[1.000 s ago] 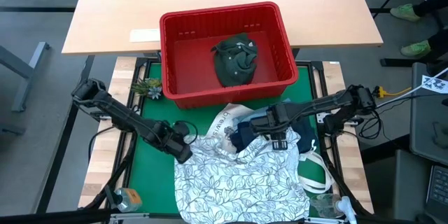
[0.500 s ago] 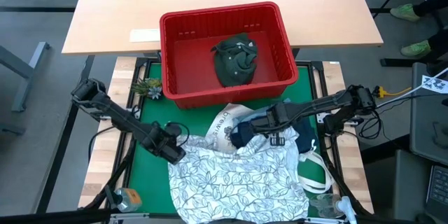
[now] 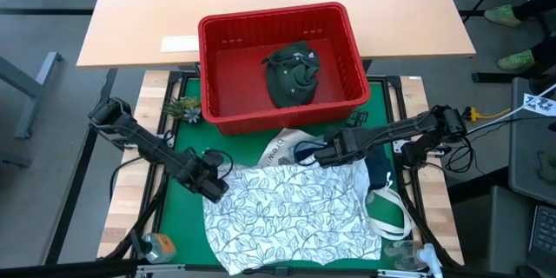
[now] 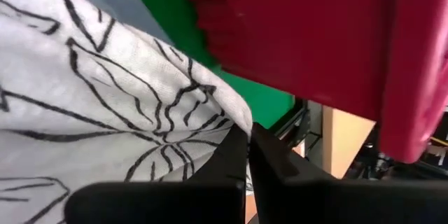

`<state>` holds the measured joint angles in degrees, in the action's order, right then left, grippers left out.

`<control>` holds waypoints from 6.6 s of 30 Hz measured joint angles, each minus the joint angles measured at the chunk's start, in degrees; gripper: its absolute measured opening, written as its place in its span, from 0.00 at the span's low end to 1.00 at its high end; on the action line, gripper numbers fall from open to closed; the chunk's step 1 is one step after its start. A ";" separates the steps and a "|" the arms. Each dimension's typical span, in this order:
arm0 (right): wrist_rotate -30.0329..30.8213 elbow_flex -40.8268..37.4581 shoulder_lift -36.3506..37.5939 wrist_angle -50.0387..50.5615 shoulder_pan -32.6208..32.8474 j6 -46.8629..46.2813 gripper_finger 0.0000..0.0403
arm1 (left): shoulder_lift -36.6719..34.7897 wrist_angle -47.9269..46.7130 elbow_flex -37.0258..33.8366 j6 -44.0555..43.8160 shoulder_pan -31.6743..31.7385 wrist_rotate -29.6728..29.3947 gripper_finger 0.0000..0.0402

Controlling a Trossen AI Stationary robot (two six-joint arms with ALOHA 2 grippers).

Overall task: Fold laundry
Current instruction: Fold the patterned white shirt

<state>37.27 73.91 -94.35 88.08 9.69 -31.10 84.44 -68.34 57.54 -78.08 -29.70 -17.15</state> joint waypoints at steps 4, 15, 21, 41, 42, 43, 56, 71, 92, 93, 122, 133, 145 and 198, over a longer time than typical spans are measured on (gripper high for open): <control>1.10 0.00 0.00 -0.23 0.02 0.00 0.03 | 0.00 -1.13 0.00 0.17 1.45 -1.14 0.02; -1.60 0.00 0.00 -1.26 0.02 -0.07 0.04 | 0.00 -1.09 0.00 2.13 2.12 -0.02 0.05; -2.85 0.00 0.00 -1.22 0.00 -0.06 0.04 | 0.00 -1.08 0.00 2.16 2.12 -0.09 0.21; -0.30 0.00 0.00 -1.04 0.00 1.17 0.44 | 0.00 3.83 0.00 2.52 3.19 -8.05 0.42; -0.40 0.00 0.00 -1.04 0.00 1.47 0.45 | 0.00 4.44 0.00 3.41 3.69 -8.51 0.42; -0.56 0.00 0.00 -1.06 0.00 1.54 0.46 | 0.02 5.04 0.00 4.74 4.31 -8.64 0.41; -3.35 0.00 0.00 -1.12 0.00 1.58 0.46 | 0.04 25.02 -9.20 16.93 15.10 -0.12 0.40; -4.77 0.00 -0.02 -1.25 0.00 1.60 0.45 | -0.24 36.44 -20.69 18.58 18.06 4.29 0.40; -12.65 0.00 -0.02 -1.50 -0.68 12.73 0.45 | -0.02 39.85 -20.57 21.63 17.31 9.29 0.05; -13.52 0.00 -0.02 -1.58 -1.29 14.29 0.45 | -0.02 39.85 -20.59 21.66 17.31 9.29 0.06; -21.02 0.11 0.07 -10.81 -14.58 32.90 0.45 | 0.02 39.65 -20.61 21.70 17.20 7.58 0.04; -21.74 -1.40 0.13 -12.20 -14.54 33.12 0.45 | 0.02 39.65 -20.63 21.70 17.20 7.43 0.04; -19.38 -1.60 0.27 -10.93 -14.49 32.80 0.45 | 0.04 39.69 -20.63 21.70 17.23 7.39 0.04; -19.57 -5.03 3.11 -19.37 -10.12 31.52 0.45 | 0.07 40.14 -20.68 21.18 14.19 4.37 0.04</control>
<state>17.70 68.88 -91.24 68.71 -0.43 0.43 84.51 -28.21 36.86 -56.90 -15.51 -12.78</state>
